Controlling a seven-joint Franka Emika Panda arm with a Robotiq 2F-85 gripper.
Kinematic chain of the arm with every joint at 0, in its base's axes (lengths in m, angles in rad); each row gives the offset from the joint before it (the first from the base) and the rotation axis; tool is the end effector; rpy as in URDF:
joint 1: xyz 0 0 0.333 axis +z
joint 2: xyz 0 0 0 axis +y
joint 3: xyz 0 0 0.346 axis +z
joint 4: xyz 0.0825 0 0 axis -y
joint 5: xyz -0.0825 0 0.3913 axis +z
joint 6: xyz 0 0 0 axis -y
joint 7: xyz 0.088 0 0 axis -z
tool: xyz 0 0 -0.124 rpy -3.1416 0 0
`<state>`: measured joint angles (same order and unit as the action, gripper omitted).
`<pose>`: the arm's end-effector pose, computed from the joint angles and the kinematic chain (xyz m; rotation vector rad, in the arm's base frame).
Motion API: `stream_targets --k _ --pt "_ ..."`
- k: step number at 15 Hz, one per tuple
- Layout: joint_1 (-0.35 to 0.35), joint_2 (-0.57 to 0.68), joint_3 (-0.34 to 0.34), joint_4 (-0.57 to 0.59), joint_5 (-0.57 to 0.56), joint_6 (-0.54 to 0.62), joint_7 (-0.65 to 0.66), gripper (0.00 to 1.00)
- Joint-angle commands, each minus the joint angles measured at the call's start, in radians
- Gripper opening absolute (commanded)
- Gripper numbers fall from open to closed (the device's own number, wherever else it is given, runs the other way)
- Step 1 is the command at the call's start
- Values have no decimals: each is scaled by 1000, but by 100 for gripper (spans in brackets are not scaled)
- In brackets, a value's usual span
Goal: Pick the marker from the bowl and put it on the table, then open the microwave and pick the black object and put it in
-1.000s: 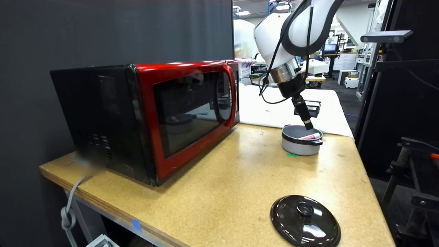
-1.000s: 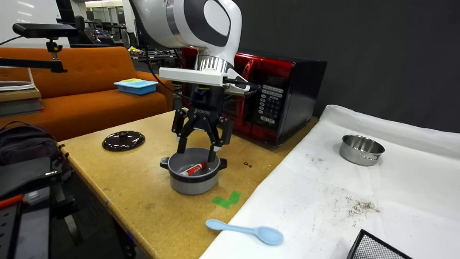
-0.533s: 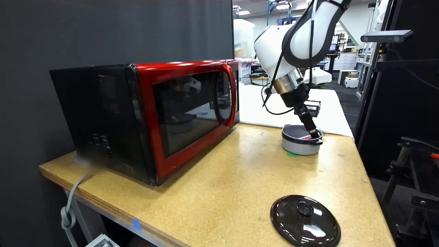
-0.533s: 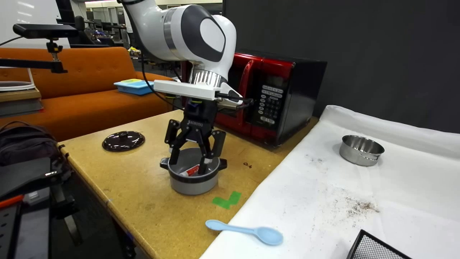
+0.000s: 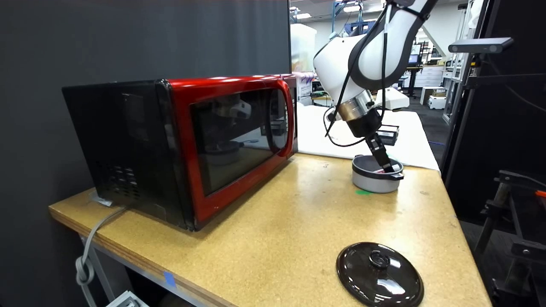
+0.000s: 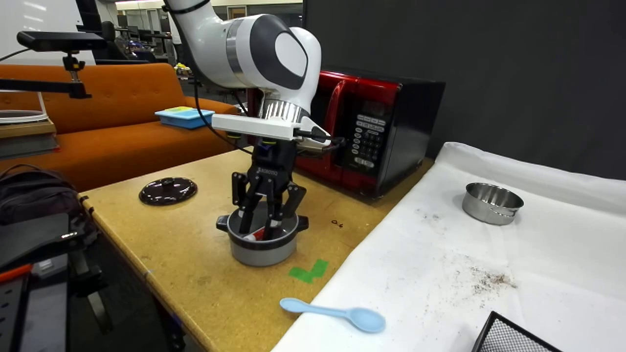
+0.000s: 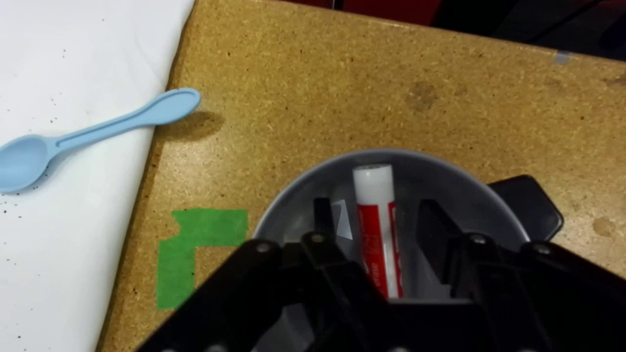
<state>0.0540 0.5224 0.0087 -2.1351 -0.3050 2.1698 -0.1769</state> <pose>0.5210 0.0171 0.1340 2.8002 0.6776 -0.7267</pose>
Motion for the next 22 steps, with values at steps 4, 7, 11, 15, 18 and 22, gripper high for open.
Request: stream_targets --k 4,7,11,15,18,22 --pt "6 33 -16 18 -23 -11 36 0" --pt "-4 9 -15 7 -7 -17 27 5" --pt "-17 -175 -3 -33 32 -115 -1 5" --pt "-6 -356 -2 9 20 -317 31 5" --pt "-28 -420 -13 34 44 -324 50 5" --pt "-88 -385 -60 74 127 -228 19 5"
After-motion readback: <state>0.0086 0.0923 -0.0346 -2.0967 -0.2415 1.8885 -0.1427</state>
